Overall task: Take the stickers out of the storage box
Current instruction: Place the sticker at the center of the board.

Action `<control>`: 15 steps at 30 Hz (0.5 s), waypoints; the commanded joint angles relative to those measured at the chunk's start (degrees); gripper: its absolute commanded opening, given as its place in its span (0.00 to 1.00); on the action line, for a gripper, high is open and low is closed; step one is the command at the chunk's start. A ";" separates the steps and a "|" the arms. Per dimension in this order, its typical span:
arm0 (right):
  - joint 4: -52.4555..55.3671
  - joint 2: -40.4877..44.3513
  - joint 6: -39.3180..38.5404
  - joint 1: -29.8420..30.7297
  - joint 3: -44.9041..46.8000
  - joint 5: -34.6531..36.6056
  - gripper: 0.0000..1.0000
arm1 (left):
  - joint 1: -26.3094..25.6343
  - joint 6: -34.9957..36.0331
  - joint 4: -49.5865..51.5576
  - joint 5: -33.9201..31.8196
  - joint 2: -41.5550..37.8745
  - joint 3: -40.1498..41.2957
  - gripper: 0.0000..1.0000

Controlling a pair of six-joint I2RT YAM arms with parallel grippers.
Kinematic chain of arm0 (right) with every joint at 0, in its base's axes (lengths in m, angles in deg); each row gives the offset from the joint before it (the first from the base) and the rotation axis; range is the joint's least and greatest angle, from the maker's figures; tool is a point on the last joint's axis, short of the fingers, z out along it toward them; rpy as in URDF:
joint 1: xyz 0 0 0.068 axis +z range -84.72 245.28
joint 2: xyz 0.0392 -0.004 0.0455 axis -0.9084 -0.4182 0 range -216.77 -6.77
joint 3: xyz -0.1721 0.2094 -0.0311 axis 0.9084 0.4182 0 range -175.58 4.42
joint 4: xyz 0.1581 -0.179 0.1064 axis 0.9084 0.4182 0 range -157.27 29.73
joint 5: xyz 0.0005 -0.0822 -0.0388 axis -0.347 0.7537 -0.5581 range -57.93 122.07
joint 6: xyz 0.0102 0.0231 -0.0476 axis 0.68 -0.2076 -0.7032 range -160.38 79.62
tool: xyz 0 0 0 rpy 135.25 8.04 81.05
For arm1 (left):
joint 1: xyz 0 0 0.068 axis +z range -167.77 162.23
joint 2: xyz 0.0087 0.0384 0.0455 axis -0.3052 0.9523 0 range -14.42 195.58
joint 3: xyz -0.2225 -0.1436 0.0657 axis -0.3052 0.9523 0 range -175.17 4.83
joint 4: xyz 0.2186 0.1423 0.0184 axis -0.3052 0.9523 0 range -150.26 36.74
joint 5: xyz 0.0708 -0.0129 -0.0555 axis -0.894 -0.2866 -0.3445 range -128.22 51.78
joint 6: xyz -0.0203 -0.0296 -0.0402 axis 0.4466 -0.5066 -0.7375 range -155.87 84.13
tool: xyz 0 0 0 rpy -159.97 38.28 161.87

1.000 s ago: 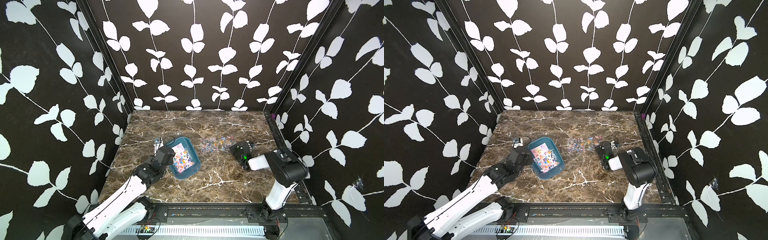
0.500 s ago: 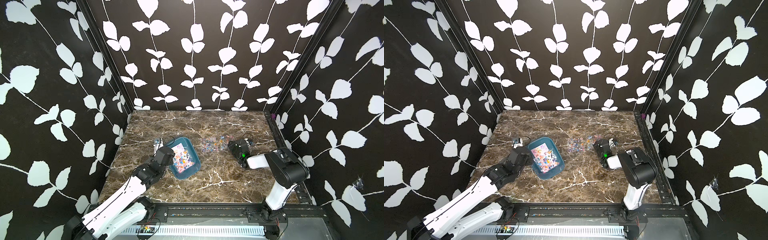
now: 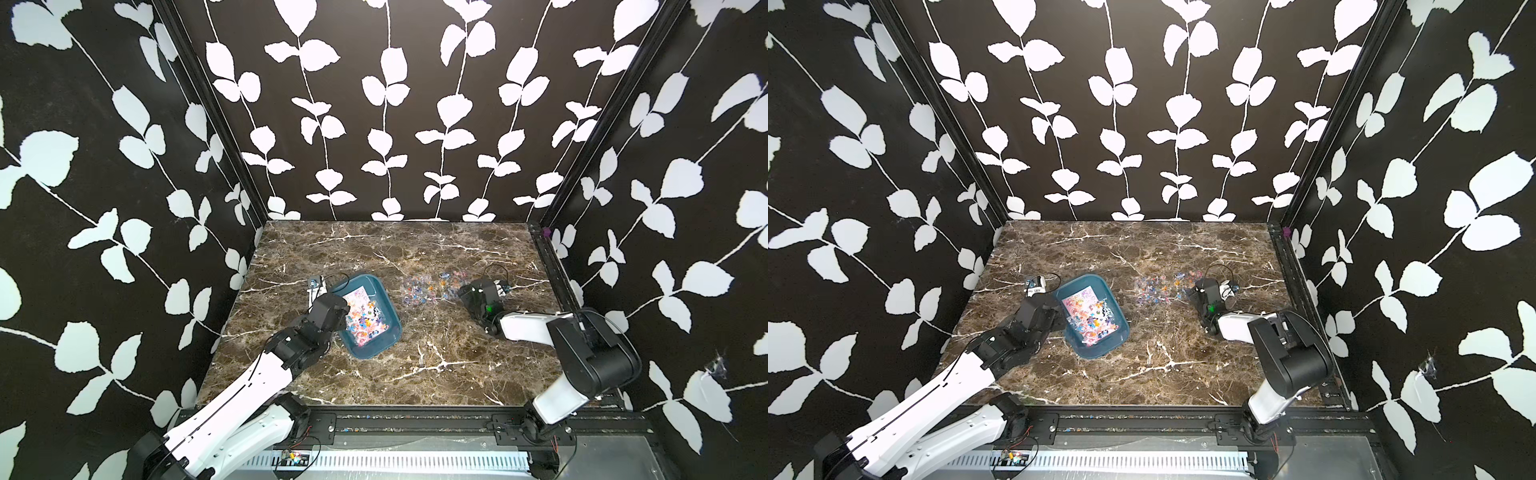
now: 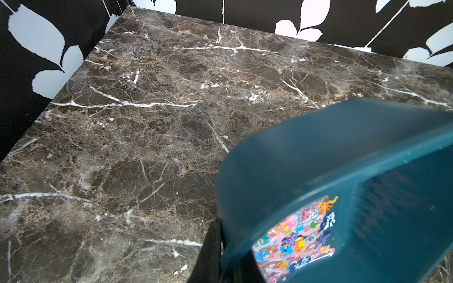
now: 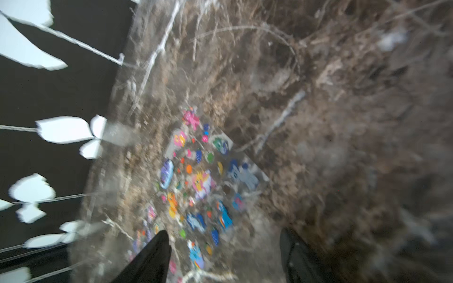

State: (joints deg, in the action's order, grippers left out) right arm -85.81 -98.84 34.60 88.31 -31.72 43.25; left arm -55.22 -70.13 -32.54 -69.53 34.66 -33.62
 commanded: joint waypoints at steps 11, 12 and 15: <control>7.03 23.28 -19.49 4.83 5.93 -6.52 0.68 | 0.18 1.71 0.08 1.09 -0.65 -0.48 0.00; 5.77 24.90 -23.15 7.13 5.42 -8.69 0.69 | 0.15 2.05 -0.31 1.51 -0.56 -0.44 0.00; 0.14 26.43 -31.75 15.14 4.20 -16.27 0.71 | 0.17 2.87 -2.34 4.08 -0.39 -0.04 0.00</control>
State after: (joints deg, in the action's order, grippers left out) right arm -78.12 -73.38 15.15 98.10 -27.15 36.01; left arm -55.22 -68.95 -33.21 -67.87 34.64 -33.62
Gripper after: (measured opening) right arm 0.708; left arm 0.105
